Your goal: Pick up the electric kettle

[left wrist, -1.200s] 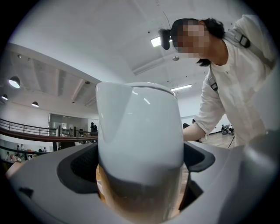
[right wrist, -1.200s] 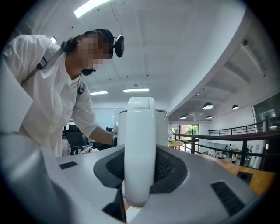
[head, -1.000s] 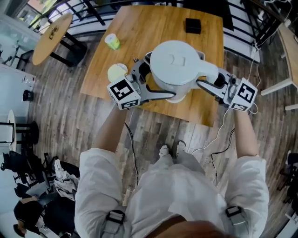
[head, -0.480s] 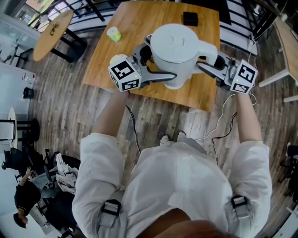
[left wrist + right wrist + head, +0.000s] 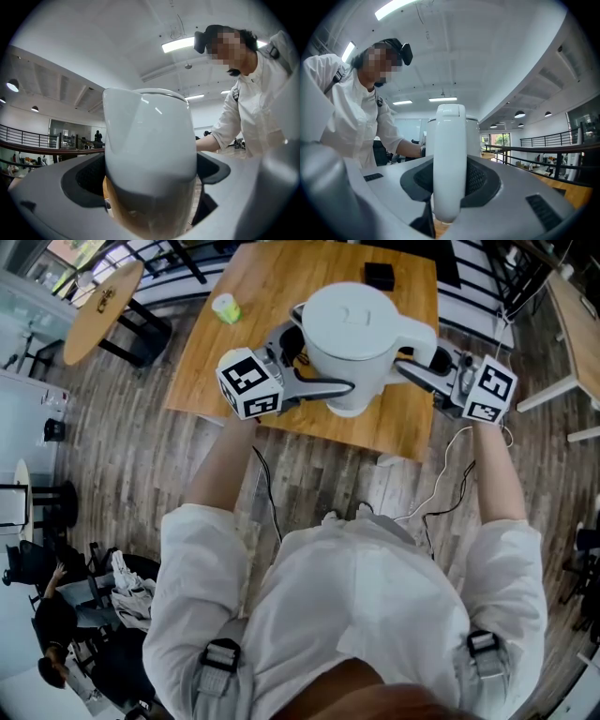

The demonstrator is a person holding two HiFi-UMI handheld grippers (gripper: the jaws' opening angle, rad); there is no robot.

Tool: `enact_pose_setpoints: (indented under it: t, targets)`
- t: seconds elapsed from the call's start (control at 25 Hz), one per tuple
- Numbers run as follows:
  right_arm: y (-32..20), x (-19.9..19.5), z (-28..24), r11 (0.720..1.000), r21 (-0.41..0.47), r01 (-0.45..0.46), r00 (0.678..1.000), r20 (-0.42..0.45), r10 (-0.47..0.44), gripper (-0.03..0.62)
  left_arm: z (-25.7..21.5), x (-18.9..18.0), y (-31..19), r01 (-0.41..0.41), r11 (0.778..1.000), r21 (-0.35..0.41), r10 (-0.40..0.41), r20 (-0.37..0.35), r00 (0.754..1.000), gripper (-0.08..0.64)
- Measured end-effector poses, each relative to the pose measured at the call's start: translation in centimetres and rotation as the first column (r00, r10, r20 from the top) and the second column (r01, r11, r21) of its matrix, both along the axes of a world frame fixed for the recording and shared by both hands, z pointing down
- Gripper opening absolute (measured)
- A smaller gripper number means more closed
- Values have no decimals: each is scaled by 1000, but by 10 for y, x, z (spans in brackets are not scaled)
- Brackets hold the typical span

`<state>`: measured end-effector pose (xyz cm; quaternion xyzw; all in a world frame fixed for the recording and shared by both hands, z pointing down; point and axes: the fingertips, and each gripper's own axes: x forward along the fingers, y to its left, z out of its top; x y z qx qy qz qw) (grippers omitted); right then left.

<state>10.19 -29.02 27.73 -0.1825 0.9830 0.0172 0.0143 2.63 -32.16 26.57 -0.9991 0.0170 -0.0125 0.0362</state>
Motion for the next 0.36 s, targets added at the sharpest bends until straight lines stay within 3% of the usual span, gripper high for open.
enact_pose_setpoints:
  t: [0.36]
  targets:
    - [-1, 0, 4, 1000, -12, -3, 1000, 3, 3, 104, 4, 0, -1, 0, 1000, -14, 0, 0, 1000, 583]
